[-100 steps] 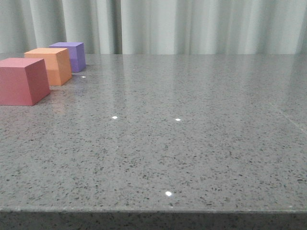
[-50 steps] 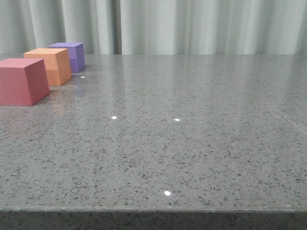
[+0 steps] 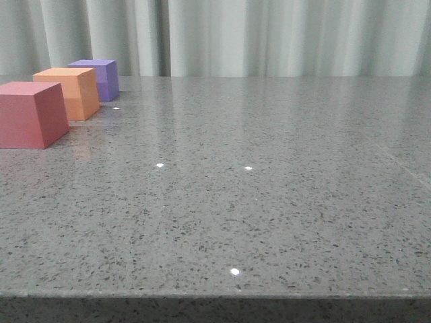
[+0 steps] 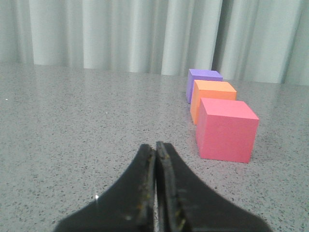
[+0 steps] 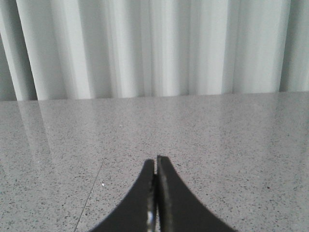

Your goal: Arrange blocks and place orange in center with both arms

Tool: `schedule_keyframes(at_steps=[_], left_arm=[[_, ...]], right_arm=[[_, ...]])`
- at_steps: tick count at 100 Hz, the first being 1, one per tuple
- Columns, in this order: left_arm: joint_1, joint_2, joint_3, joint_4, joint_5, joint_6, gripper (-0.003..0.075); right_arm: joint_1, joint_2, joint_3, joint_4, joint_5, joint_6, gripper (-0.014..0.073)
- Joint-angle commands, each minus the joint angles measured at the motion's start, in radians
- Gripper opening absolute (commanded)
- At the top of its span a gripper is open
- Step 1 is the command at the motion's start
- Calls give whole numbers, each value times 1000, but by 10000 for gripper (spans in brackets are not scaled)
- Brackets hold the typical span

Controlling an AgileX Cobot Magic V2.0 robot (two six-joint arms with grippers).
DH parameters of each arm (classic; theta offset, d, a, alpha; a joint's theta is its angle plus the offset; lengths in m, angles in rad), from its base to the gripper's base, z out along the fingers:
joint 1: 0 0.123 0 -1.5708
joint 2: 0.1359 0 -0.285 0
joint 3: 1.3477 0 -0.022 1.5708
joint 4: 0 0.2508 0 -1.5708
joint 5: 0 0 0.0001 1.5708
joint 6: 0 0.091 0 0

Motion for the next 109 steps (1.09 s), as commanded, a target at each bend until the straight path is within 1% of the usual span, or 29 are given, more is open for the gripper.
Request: schedule_keyframes(at_steps=[1,11,16,109], left_arm=[[2,-18,43,1,-88,-8,-19],[2,-18,43,1,-88,-8,-19],[2,-18,43,1,-88,-8,-19],[2,-18,43,1,-88,-8,-19]], right_arm=[[-4,-69,42,0,-155,-6,-67],[-4,-130,107,0,-193,-6,-67],[-4,-154,102,0,-142,-6,-67],[-4,-151,102,0,-128,-6,-67]])
